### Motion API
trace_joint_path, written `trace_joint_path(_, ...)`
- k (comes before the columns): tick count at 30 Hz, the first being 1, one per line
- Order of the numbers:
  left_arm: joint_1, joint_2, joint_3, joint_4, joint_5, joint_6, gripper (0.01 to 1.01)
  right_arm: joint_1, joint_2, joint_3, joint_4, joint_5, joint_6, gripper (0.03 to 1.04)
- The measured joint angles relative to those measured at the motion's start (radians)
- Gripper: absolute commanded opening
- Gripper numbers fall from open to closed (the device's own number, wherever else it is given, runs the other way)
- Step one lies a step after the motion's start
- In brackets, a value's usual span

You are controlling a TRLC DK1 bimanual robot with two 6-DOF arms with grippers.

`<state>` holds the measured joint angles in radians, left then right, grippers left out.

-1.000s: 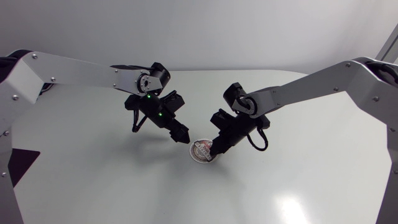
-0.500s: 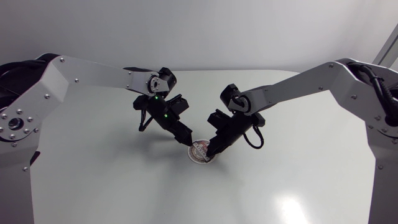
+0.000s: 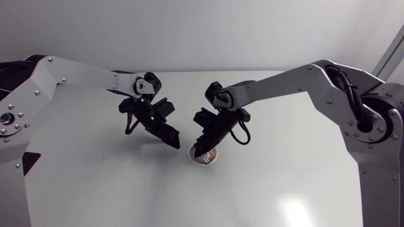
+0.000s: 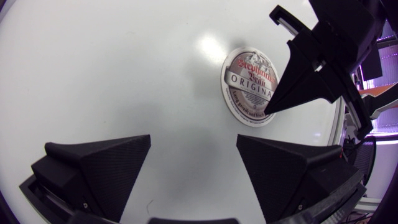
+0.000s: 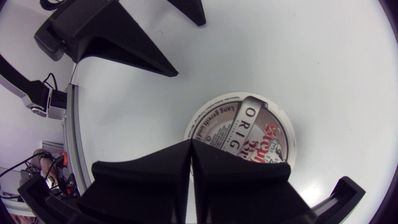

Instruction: Turn the coaster over.

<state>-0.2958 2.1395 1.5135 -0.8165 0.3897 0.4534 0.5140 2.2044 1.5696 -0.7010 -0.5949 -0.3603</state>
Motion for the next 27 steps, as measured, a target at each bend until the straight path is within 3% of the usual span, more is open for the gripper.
trace_joint_path(15,0.005,-0.052,-0.024,-0.004,0.0,0.003,0.97,-0.089,-0.092,-0.113,0.027,0.098,-0.032,0.04)
trace_joint_path(27,0.011,-0.079,-0.072,-0.048,0.029,0.034,0.97,-0.047,-0.055,-0.113,0.04,0.079,-0.044,0.04)
